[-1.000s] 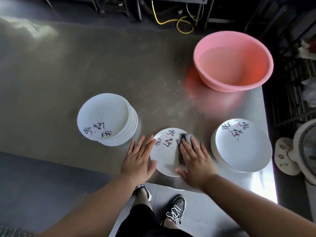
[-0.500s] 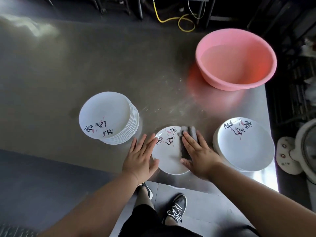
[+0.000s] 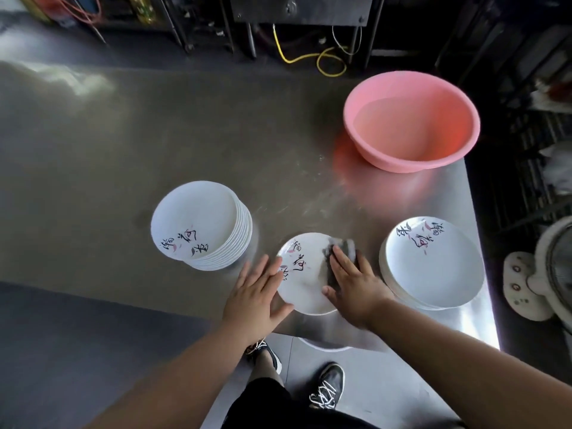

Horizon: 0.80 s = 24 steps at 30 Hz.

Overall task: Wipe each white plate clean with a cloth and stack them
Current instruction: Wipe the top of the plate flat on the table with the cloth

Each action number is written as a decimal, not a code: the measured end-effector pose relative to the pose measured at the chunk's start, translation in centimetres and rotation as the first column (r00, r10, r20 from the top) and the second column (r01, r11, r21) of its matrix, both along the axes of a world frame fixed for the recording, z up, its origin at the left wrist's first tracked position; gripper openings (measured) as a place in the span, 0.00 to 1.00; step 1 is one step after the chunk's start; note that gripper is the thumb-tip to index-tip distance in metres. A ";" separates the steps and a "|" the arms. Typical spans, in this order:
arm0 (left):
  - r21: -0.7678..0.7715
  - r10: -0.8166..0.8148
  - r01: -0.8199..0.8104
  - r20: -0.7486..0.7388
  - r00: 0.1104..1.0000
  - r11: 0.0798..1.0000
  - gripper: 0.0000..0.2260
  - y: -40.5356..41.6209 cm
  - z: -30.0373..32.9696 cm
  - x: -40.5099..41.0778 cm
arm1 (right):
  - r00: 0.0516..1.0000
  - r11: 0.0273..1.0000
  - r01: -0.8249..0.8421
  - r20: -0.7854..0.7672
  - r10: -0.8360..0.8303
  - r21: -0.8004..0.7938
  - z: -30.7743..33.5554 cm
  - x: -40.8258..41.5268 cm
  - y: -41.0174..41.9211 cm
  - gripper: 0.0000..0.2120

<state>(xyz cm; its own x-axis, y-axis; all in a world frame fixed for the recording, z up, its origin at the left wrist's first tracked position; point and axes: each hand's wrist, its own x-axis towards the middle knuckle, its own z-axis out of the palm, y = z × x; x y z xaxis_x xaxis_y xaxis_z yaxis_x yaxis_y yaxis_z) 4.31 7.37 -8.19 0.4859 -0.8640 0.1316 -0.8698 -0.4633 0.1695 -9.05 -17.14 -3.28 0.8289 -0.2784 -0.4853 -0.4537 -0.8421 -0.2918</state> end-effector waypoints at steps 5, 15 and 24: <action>-0.065 0.070 -0.072 -0.040 0.997 0.995 0.22 -0.6 0.0 -0.4 | 0.997 0.999 0.048 0.066 -0.048 0.001 -0.3 -0.3 0.5 0.39; -0.095 0.088 -0.095 -0.069 0.994 0.991 0.22 -0.9 0.1 -0.6 | 0.983 0.986 0.160 0.086 -0.164 0.049 -0.5 0.9 0.5 0.37; -0.092 -0.003 -0.014 -0.178 0.984 0.996 0.17 -2.7 1.9 -2.7 | 0.997 0.995 0.070 -0.031 -0.068 0.068 -0.2 -5.3 5.1 0.47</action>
